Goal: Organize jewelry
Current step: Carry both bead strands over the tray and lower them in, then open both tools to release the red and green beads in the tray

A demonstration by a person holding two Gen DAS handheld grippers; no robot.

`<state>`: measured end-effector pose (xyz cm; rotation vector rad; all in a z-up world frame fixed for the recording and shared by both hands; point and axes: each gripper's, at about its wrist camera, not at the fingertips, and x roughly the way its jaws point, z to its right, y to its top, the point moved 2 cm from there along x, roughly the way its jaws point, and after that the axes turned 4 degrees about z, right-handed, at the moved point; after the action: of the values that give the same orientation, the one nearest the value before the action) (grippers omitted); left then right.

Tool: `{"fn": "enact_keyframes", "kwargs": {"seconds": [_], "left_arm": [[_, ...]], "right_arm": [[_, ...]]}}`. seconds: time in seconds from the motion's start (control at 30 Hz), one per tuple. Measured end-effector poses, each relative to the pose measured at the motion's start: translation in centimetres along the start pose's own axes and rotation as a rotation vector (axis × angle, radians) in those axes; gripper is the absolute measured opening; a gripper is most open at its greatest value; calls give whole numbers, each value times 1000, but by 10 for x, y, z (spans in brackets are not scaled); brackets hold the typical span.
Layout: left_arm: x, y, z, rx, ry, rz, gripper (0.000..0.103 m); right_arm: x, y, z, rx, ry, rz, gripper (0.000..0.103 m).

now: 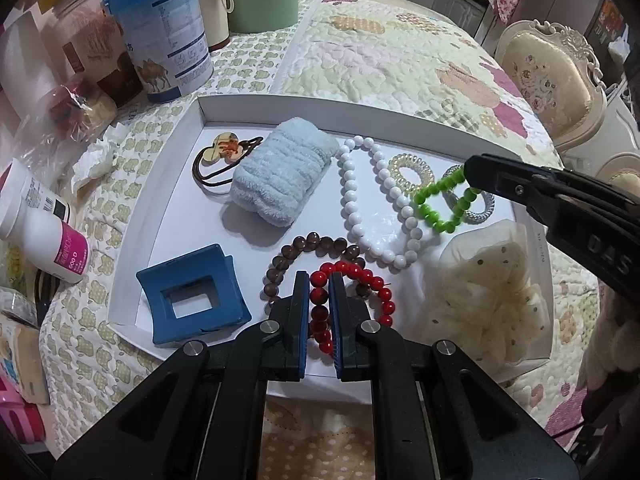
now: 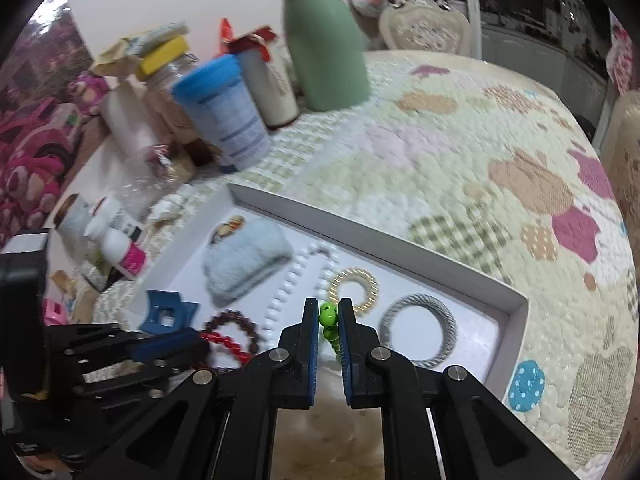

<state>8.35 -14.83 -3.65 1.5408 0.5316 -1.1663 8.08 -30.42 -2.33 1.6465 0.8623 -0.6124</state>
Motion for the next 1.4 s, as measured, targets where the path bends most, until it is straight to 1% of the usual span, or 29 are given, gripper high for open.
{"fn": "enact_keyframes", "kwargs": {"seconds": [0.23, 0.33, 0.73, 0.83, 0.9, 0.93, 0.97, 1.0, 1.1, 1.17, 1.33, 1.4], "left_arm": [[9, 1, 2, 4, 7, -8, 8], [11, 2, 5, 10, 10, -8, 8], [17, 3, 16, 48, 53, 7, 8], [17, 3, 17, 56, 63, 6, 10], [18, 3, 18, 59, 68, 2, 18], [18, 2, 18, 60, 69, 2, 32], [17, 2, 18, 59, 68, 5, 41], [15, 3, 18, 55, 62, 13, 43], [11, 3, 18, 51, 69, 24, 49], [7, 3, 18, 40, 58, 31, 49], [-7, 2, 12, 4, 83, 63, 49], [-12, 0, 10, -8, 83, 69, 49]], "right_arm": [[11, -13, 30, 63, -53, -23, 9], [16, -19, 36, 75, -65, -36, 9], [15, -37, 43, 101, -101, -47, 10], [13, -39, 43, 108, -104, -46, 11], [11, -41, 44, 114, -106, -43, 14], [9, -42, 44, 117, -113, -38, 16], [7, -42, 45, 121, -116, -33, 21], [4, -42, 46, 130, -115, -27, 25], [-6, -43, 47, 148, -119, -6, 26], [-15, -43, 45, 156, -128, 11, 27], [-42, -45, 36, 183, -153, 75, 27], [-52, -47, 30, 180, -174, 95, 27]]}}
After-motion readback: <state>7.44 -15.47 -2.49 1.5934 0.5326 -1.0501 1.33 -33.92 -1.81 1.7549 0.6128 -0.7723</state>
